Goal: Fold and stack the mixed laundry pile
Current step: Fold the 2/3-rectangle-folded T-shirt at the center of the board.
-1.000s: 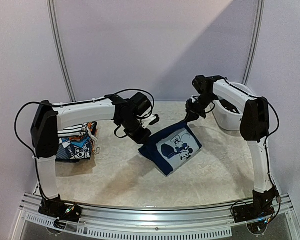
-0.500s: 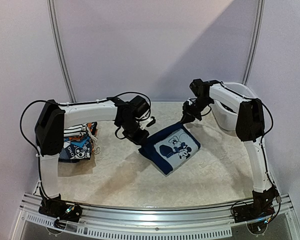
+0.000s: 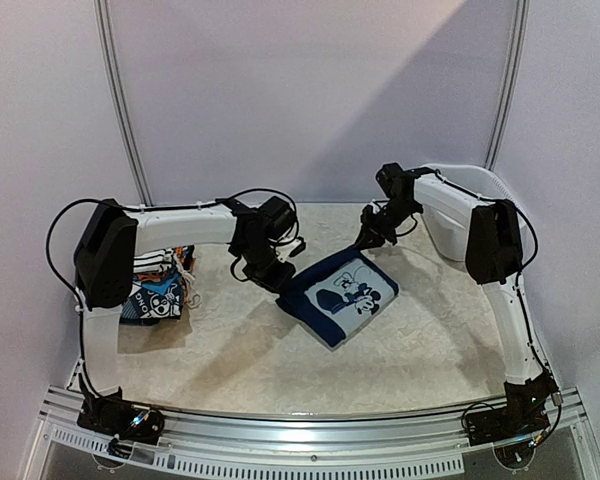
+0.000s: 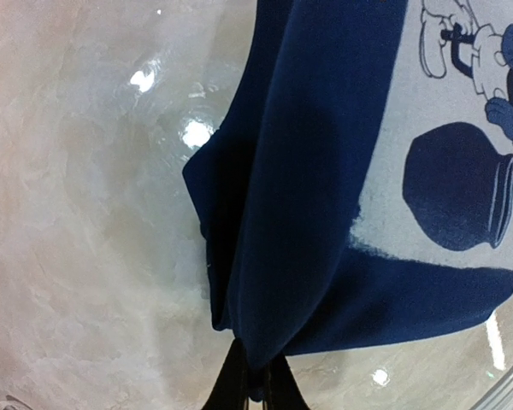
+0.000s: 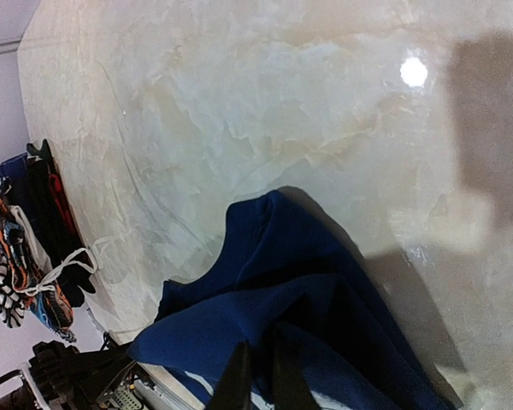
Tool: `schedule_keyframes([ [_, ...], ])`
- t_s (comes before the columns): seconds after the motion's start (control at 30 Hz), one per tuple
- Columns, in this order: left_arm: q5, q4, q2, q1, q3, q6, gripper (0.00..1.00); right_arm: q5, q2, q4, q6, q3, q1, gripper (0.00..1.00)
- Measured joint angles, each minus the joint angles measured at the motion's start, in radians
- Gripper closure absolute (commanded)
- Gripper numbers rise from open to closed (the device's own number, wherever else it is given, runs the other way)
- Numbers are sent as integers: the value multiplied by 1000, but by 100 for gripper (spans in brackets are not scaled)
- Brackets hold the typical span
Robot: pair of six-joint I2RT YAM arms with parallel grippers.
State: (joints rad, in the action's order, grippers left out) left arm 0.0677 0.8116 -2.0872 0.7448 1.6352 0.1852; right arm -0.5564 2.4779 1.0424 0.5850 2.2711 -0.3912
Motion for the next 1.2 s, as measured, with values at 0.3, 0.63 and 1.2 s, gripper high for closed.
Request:
schedule_keyframes([
  [0.3, -20, -10, -2, -2, -61, 66, 100, -50, 0, -122, 40, 23, 3, 56],
  [0.63, -109, 10, 54, -14, -138, 212, 55, 0, -92, -207, -4, -116, 7, 53],
  [1.2, -150, 10, 140, -1, -6, 122, 54, 19, -352, -331, -139, -517, -49, 68],
])
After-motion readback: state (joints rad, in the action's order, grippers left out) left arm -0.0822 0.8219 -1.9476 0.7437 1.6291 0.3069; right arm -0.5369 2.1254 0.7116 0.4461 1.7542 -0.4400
